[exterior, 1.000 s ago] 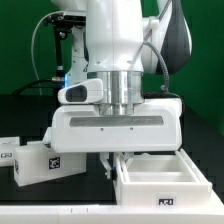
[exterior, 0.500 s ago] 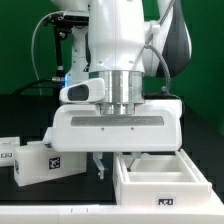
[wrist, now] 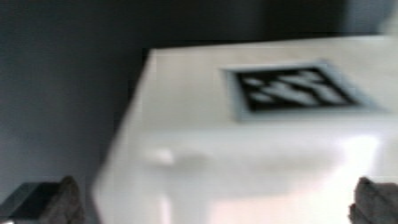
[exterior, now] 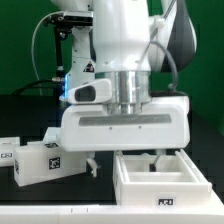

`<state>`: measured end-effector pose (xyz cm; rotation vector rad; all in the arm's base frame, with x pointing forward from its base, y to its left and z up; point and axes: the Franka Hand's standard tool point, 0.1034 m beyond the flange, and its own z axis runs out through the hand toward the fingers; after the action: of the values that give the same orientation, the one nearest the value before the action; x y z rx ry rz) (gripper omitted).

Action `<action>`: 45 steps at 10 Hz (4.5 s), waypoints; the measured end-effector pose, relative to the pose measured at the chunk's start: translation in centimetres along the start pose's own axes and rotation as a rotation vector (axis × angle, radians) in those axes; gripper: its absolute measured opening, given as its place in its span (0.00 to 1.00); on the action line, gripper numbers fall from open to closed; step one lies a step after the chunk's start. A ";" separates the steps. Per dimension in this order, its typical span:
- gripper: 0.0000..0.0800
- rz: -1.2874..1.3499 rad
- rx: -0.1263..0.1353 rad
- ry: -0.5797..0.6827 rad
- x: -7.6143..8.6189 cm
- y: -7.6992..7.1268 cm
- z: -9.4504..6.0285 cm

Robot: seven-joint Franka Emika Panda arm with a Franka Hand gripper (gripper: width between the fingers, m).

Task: Assemble cabinet

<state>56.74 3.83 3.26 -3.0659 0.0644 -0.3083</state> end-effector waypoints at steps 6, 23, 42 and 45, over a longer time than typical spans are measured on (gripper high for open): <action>1.00 -0.042 0.011 -0.034 0.6 4.0 -8.9; 1.00 -0.792 0.048 -0.203 -6.5 13.1 -7.4; 1.00 -1.811 0.270 -0.277 -16.0 23.0 -2.9; 0.84 -1.788 0.265 -0.280 -16.0 23.1 -2.9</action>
Offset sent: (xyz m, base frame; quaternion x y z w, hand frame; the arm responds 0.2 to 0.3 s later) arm -0.0200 -0.0305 0.0506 0.0053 -0.0445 -0.0230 0.9987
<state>39.66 -18.59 1.44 -1.9145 -2.3416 0.1029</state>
